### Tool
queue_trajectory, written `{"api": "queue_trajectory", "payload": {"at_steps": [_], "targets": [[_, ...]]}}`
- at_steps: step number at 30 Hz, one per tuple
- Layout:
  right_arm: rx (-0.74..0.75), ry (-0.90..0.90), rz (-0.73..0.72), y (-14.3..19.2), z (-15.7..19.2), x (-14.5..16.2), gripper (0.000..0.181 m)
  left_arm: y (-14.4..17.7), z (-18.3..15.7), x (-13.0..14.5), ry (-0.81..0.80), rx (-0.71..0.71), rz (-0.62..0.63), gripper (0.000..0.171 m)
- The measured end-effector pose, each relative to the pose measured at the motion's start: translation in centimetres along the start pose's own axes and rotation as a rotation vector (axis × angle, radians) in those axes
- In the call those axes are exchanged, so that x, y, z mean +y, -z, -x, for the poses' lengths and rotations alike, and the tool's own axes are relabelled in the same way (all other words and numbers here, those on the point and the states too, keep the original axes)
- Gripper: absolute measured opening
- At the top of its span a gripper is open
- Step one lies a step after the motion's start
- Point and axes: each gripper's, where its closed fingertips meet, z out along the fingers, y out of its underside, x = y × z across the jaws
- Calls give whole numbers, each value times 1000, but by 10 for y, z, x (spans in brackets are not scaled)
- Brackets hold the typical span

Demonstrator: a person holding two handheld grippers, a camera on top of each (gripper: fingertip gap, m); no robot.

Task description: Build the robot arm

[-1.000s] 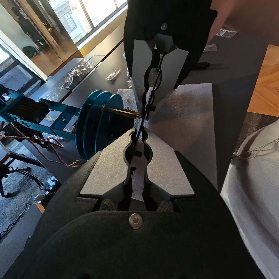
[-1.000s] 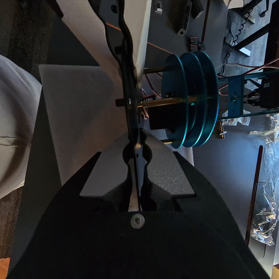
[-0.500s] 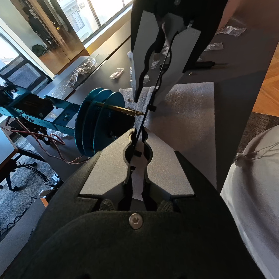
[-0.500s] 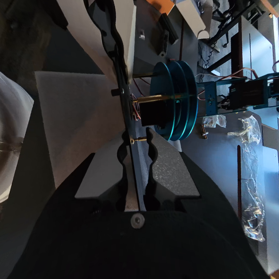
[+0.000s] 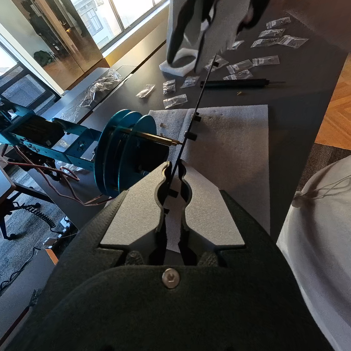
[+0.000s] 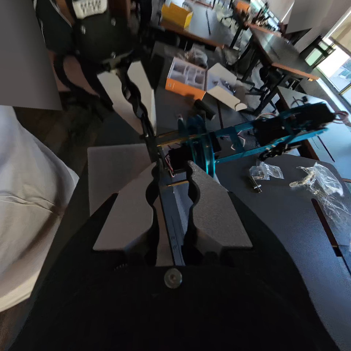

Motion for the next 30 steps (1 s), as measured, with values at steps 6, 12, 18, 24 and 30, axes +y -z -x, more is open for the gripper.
{"api": "queue_trajectory", "payload": {"at_steps": [6,12,18,24,30], "targets": [[88,-155,-28,25,-48,20,23,0,0,0,3,1,-2,4],[4,-90,122,-20,-55,44,32,0,0,0,4,1,-2,4],[12,9,302,-21,-73,74,24,0,0,0,7,2,0,5],[-100,22,609,-14,-83,145,16,0,1,0,10,7,1,5],[-127,-13,684,-19,-90,181,14,0,1,0,13,10,3,5]]}}
